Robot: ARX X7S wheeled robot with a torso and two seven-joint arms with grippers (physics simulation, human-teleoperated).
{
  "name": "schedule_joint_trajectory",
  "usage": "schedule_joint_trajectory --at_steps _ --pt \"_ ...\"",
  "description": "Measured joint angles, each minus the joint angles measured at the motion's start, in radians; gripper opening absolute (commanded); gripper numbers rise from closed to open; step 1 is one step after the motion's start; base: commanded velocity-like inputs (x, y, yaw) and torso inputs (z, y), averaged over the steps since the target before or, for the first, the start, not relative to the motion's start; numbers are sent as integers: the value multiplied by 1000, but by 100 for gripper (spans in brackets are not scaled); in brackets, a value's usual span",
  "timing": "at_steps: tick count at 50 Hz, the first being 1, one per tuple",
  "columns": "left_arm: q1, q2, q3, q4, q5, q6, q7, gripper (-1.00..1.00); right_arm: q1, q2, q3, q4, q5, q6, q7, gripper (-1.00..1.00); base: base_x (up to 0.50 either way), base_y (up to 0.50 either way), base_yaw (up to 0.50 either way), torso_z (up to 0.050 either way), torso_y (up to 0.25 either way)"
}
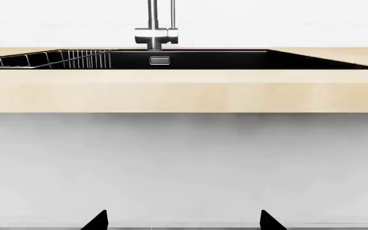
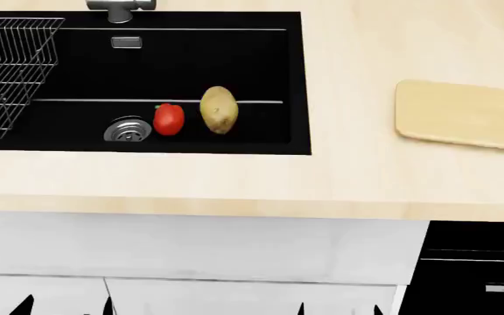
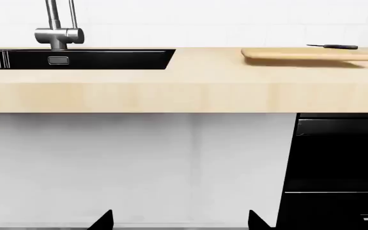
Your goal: Pick the vegetables from the sink and place them on the cutting board.
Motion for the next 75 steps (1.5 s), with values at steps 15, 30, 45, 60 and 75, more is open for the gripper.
schedule_joint_trajectory --at_steps 15,30,45,60,75 --pt "-1 -31 35 -3 -28 -3 -36 100 -6 31 -39 -9 27 -16 38 100 0 0 0 0 0" --pt "-3 -60 67 -8 -46 -5 -71 100 -8 62 -74 -11 39 -25 75 100 0 389 0 0 0" --pt "-4 -84 91 -8 -65 -15 -92 100 -7 80 -98 -11 55 -21 101 100 0 92 0 0 0" --pt "1 -108 112 -32 -71 69 -104 100 -6 99 -122 -13 68 -23 118 100 0 0 0 36 0" --pt "1 -124 134 -41 -76 96 -113 100 -4 115 -140 -15 79 -17 137 100 0 0 0 50 0"
